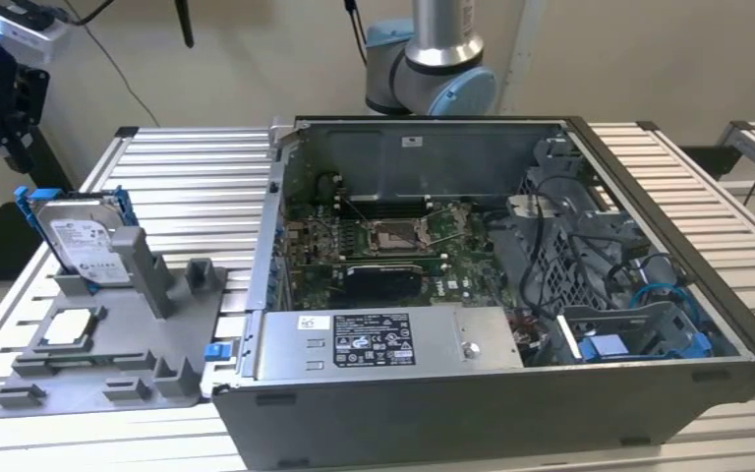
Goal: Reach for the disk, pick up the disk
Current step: 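Pick up the disk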
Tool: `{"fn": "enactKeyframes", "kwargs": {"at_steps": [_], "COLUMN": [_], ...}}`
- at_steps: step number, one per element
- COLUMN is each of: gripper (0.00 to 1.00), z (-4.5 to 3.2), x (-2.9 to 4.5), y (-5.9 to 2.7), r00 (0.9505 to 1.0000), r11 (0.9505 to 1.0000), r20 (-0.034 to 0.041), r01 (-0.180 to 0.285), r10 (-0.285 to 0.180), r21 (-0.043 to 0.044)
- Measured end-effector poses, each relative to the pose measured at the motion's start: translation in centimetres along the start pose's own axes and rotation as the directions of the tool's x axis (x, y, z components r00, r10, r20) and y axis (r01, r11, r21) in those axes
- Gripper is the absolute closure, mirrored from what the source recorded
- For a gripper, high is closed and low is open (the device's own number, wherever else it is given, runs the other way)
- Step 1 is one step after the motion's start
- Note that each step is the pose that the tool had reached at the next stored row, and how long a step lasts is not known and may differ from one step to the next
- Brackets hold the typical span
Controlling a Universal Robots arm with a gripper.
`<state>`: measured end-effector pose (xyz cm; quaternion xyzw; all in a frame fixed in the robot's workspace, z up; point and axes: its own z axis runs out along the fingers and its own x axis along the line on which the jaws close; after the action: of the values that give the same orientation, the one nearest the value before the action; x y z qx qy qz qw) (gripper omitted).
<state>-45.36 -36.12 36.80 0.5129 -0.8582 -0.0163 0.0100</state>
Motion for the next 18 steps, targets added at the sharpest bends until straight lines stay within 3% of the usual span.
{"fn": "enactKeyframes", "kwargs": {"at_steps": [4,7,10,16,18], "gripper": [1.00,1.00,1.00,1.00,1.00], "z": [0.00,0.00,0.01,0.05,0.06], "x": [0.00,0.00,-0.01,-0.01,-0.02], "y": [0.00,0.00,0.00,-0.01,-0.02], "r00": [0.9987,0.9946,0.9874,0.9684,0.9660], "r11": [0.9987,0.9946,0.9874,0.9684,0.9660], "r20": [-0.0021,-0.0039,-0.0051,-0.0067,-0.0070], "r01": [0.050,0.104,0.158,0.249,0.258], "r10": [-0.050,-0.104,-0.158,-0.249,-0.258], "r21": [0.0001,0.0008,0.0029,0.0081,0.0081]}}
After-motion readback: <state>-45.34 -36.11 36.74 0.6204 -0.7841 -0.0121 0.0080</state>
